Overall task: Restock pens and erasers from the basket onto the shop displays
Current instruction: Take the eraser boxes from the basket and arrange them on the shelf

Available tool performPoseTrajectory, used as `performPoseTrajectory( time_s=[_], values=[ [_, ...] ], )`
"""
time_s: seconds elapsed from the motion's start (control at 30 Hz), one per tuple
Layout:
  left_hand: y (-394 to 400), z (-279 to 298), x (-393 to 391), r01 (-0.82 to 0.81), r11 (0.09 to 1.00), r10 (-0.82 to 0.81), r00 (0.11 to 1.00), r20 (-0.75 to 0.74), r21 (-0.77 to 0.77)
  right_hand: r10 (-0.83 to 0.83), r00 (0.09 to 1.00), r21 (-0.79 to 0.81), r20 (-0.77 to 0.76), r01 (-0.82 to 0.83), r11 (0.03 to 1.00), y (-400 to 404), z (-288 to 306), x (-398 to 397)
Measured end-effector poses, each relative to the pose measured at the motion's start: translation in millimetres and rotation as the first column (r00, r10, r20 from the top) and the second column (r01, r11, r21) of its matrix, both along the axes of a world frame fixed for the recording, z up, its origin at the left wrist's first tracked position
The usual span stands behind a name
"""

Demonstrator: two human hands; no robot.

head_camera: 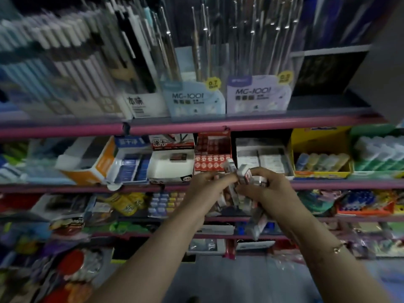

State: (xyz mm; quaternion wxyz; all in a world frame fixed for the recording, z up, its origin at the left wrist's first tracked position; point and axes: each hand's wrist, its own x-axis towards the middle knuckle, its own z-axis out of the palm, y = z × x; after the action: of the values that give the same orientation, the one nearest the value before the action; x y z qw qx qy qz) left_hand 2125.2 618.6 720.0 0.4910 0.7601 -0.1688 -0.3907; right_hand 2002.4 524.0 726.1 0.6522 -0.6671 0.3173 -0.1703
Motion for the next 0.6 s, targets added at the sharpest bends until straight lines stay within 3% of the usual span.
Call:
performPoseTrajectory(
  time_s=[0.13,0.2,0.27,0.37,0.47,0.6],
  values=[
    [-0.5,1.3,12.2,-0.024,0.998,0.009,0.963,-0.271,-0.054,-0.107,0.994,0.346,-0.001,0.101,0.933,-12.4,0.2,3.2],
    [6.7,0.9,23.0,-0.089,0.987,0.053,0.966,-0.254,-0.136,-0.13,0.991,0.451,-0.01,0.121,0.884,-20.0,2.7,4.7],
    [18.0,0.7,38.6,-0.176,0.966,0.154,0.98,-0.123,-0.191,-0.123,0.991,0.408,-0.061,0.137,0.903,-24.6,4.4,9.8],
    [36.3,-1.6,75.2,-0.266,0.949,0.286,0.952,0.108,-0.171,-0.072,0.981,0.208,-0.178,0.109,0.972,-26.5,5.7,28.9],
    [48.4,2.4,114.6,-0.326,0.92,0.353,0.93,0.1,-0.217,-0.004,0.974,0.076,-0.226,0.021,0.997,-22.2,5.2,60.9],
    [54.9,-5.1,153.5,-0.211,0.968,0.231,0.96,0.157,-0.133,0.001,0.973,-0.058,-0.231,-0.015,0.998,-9.1,-3.6,113.6]
  ],
)
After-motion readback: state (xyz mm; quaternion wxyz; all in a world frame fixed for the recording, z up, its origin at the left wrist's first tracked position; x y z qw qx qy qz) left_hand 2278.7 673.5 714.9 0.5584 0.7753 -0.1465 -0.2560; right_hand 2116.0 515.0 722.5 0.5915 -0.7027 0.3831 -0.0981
